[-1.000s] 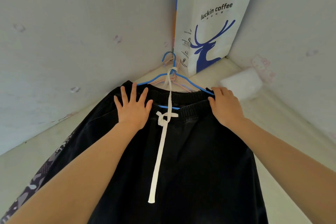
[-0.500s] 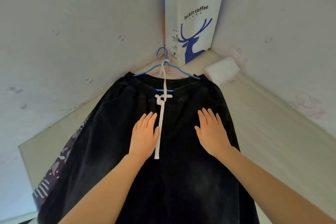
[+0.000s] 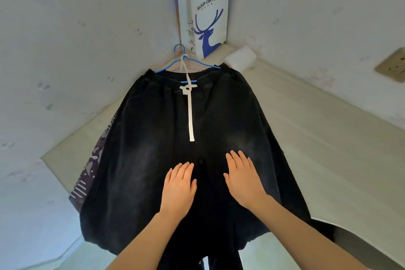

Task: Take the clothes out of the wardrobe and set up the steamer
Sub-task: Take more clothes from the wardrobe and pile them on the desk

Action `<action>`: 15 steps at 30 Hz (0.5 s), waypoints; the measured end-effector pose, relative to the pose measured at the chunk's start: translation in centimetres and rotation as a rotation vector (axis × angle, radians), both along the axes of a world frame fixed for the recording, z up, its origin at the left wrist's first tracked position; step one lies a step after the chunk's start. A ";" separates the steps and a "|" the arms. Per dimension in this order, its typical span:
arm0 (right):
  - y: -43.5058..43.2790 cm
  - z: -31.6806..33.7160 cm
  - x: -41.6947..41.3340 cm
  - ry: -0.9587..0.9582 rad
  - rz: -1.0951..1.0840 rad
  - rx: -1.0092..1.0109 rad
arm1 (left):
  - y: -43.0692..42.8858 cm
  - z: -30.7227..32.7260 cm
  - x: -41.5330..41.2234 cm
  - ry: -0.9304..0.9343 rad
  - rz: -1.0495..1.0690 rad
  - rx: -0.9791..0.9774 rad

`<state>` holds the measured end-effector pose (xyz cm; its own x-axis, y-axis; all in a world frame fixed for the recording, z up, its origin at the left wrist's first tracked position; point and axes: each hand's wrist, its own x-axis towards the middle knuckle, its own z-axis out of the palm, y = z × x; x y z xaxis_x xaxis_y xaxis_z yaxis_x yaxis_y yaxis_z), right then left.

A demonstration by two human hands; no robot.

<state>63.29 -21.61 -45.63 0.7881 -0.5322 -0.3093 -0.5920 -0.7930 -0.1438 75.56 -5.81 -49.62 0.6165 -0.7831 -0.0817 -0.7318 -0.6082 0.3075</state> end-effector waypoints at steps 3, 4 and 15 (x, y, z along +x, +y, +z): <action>3.2 0.0 -3.2 0.011 -0.040 0.018 | 2.6 -0.2 -1.9 -0.028 -0.038 0.010; 4.1 0.0 -4.2 0.009 -0.059 0.021 | 3.3 -0.1 -2.3 -0.040 -0.049 0.007; 9.7 2.4 -13.0 -0.044 -0.281 0.017 | 3.8 3.6 -7.2 -0.089 -0.256 -0.176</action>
